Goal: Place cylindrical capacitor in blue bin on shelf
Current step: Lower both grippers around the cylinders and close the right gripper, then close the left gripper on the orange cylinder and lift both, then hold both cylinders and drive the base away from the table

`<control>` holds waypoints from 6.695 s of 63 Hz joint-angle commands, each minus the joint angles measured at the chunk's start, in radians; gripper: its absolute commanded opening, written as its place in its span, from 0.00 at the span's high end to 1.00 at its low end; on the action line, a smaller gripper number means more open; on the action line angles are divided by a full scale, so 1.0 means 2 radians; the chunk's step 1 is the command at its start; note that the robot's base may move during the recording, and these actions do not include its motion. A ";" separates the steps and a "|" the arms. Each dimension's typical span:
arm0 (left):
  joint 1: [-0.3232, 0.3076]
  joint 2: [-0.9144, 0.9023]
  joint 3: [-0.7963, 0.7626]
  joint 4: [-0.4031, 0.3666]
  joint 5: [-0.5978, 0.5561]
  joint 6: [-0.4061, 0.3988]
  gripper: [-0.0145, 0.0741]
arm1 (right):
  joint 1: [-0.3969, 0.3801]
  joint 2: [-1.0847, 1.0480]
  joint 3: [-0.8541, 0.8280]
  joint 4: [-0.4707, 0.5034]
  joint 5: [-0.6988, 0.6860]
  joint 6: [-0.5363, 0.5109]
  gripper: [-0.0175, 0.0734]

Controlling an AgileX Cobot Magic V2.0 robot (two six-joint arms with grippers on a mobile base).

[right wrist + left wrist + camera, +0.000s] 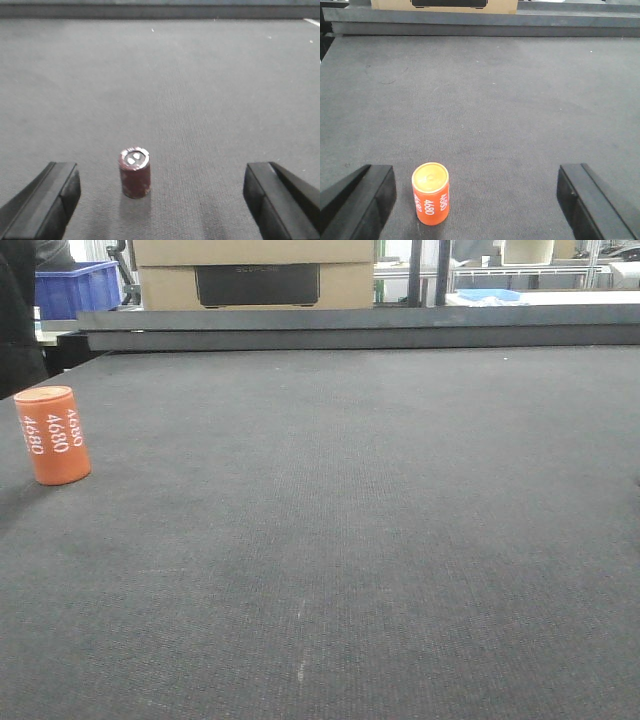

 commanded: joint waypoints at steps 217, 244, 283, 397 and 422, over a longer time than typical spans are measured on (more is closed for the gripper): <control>-0.003 0.455 0.032 -0.038 -0.494 -0.001 0.22 | 0.000 0.044 -0.130 -0.029 0.051 -0.001 0.99; -0.003 0.472 0.027 -0.055 -0.506 -0.001 0.56 | 0.000 0.044 -0.130 -0.029 0.051 -0.001 0.99; -0.003 0.252 -0.110 -0.011 -0.155 -0.001 0.96 | 0.000 0.010 -0.294 -0.029 0.334 -0.001 0.99; 0.033 0.032 -0.271 0.078 0.356 -0.041 0.96 | 0.049 -0.100 -0.491 0.047 0.676 -0.001 0.98; 0.033 0.032 -0.271 0.078 0.356 -0.041 0.96 | 0.049 -0.100 -0.491 0.047 0.676 -0.001 0.98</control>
